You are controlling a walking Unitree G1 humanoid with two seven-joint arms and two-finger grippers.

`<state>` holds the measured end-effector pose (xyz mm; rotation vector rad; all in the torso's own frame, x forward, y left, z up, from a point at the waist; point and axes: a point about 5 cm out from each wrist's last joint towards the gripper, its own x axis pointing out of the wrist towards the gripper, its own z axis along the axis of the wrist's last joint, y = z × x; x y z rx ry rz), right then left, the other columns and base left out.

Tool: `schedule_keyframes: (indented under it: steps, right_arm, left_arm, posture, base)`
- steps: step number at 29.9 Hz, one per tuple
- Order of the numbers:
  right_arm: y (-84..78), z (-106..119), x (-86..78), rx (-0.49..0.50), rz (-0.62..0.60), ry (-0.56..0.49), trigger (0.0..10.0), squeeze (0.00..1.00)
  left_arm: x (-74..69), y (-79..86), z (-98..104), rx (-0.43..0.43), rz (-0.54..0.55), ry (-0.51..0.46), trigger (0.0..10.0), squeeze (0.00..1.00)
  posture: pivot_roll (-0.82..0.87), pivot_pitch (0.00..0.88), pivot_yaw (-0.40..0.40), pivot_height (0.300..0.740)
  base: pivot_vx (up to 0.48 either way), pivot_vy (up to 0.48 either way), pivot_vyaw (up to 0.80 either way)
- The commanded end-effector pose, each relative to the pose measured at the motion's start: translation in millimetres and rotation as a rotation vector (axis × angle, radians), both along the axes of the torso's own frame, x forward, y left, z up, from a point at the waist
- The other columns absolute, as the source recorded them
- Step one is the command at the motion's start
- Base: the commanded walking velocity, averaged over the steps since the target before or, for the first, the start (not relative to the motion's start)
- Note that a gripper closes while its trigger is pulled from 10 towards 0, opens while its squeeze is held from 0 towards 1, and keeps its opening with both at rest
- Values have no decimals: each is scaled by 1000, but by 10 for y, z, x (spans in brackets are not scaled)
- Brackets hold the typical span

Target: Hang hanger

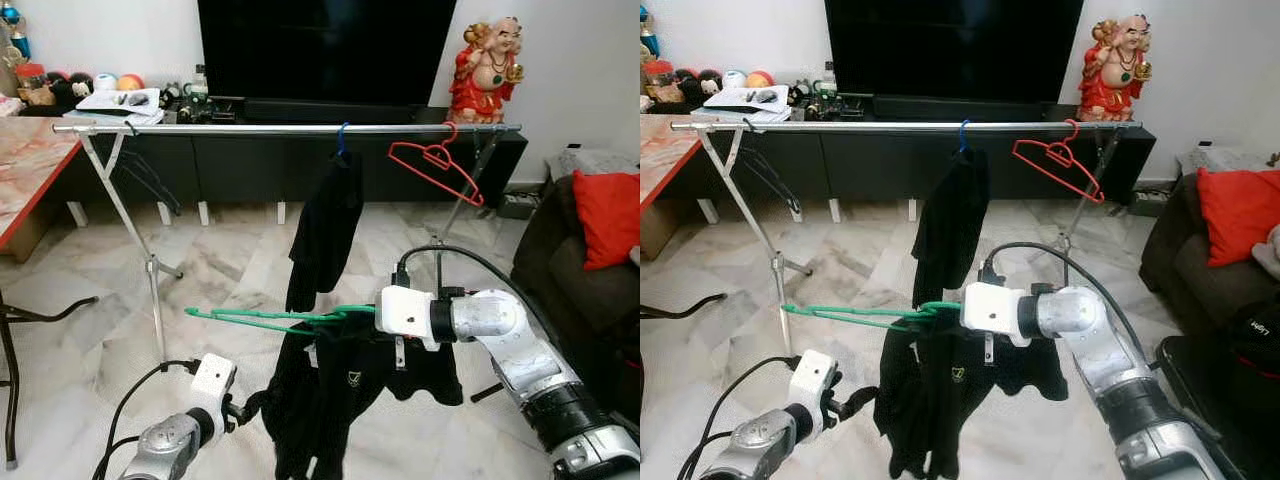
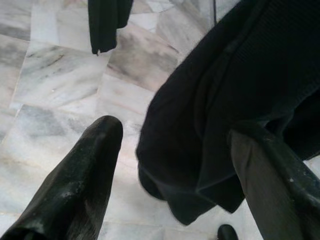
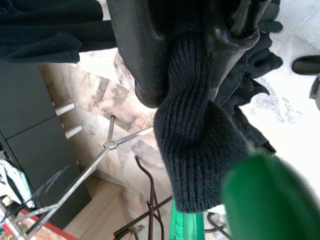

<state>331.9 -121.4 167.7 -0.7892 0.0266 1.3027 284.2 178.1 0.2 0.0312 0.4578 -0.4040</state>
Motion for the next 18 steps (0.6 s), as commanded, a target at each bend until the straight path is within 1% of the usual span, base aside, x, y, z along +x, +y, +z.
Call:
schedule_keyframes:
  steps: [1,6,9,13,15,16,17,18]
  right_arm:
    - [-5,114,-15,24,12,-30,0,0]
    - [6,127,-28,21,20,-30,0,0]
    - [11,119,-36,19,22,-25,0,0]
    - [19,106,-41,18,22,-19,0,0]
    - [30,64,-45,6,20,-7,0,0]
    - [30,64,-45,6,20,-7,0,0]
    - [33,65,-47,5,21,-3,0,0]
    - [33,67,-47,5,21,-3,0,0]
  left_arm:
    - [28,-48,20,-14,-15,-9,10000,0]
    - [31,-64,35,-25,-48,-15,10000,0]
    - [-29,-64,-9,44,-155,11,10000,0]
    - [-46,-66,-20,61,-192,24,10000,0]
    - [-48,-90,-9,84,-273,35,10000,0]
    - [-48,-90,-9,84,-273,35,10000,0]
    - [-42,-96,-5,115,-302,36,10000,0]
    - [-38,-97,-1,129,-311,34,10000,0]
  posture:
    - [98,0,-72,740]
    - [95,0,-73,740]
    - [95,0,-75,740]
    - [98,0,-77,740]
    - [100,0,-78,740]
    - [100,0,-78,740]
    - [101,0,-82,740]
    - [101,0,-82,740]
  base:
    - [0,0,0]
    - [0,0,0]
    - [0,0,0]
    - [0,0,0]
    - [0,0,0]
    - [0,0,0]
    - [0,0,0]
    - [0,0,0]
